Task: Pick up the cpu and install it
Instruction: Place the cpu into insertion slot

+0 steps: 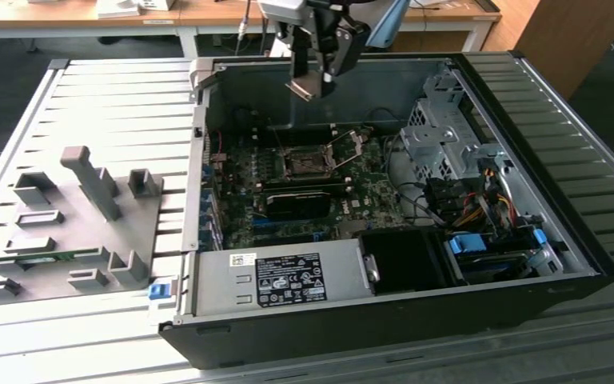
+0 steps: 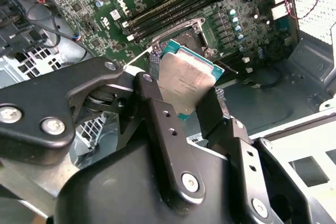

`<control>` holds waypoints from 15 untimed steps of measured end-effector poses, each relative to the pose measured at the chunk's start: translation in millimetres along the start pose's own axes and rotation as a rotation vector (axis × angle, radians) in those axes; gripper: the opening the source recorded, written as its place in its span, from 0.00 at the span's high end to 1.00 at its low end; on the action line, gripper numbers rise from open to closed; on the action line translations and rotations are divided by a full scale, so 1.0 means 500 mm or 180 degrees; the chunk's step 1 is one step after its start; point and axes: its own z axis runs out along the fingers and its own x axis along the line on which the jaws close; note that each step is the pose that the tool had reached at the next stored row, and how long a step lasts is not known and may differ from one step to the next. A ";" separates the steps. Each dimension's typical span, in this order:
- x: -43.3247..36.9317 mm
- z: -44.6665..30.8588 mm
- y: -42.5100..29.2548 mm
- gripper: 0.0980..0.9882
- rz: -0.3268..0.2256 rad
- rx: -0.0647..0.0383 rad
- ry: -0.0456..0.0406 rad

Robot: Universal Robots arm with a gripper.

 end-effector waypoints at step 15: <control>0.000 0.003 0.000 0.51 0.0418 0.0001 -0.0013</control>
